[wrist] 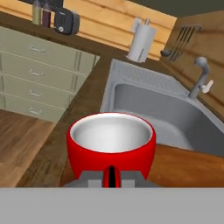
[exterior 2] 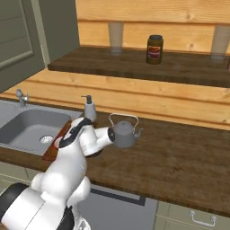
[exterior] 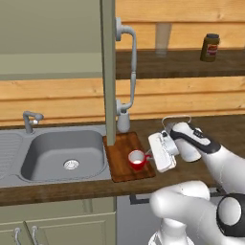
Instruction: Pick the kettle from the counter and place it on the tray. Then pick the mug from the cabinet and place it on the tray. Then close the cabinet doors.
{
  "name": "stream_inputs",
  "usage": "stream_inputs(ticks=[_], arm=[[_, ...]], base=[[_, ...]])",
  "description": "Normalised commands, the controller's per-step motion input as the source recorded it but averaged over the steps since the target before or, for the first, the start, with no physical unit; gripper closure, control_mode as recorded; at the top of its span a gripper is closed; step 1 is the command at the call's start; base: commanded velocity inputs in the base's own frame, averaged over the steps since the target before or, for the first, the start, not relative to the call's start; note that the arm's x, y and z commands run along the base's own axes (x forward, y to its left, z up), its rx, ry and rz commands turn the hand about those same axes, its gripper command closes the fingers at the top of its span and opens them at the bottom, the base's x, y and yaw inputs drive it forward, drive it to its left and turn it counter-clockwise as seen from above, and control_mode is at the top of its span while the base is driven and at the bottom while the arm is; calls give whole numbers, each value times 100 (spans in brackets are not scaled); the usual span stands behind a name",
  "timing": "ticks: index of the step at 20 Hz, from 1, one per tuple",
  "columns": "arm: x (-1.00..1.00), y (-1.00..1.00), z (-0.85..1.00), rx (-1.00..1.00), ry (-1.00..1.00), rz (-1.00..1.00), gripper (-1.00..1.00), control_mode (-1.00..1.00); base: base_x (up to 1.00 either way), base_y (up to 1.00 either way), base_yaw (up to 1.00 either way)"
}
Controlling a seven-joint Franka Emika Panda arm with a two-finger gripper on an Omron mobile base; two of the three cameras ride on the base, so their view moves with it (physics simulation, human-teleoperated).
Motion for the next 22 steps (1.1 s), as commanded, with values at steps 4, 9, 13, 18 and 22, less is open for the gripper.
stream_inputs(ticks=[4,9,13,18,22], arm=[[58,1,-42,1,14,8,100,-100],[46,0,-31,8,6,11,100,-100],[23,0,-28,11,0,13,100,-100],[-8,2,-11,3,0,5,-100,-100],[-31,3,3,0,0,0,-100,-100]], base=[[0,0,0],[0,0,0],[0,0,0],[0,0,0],[0,0,0]])
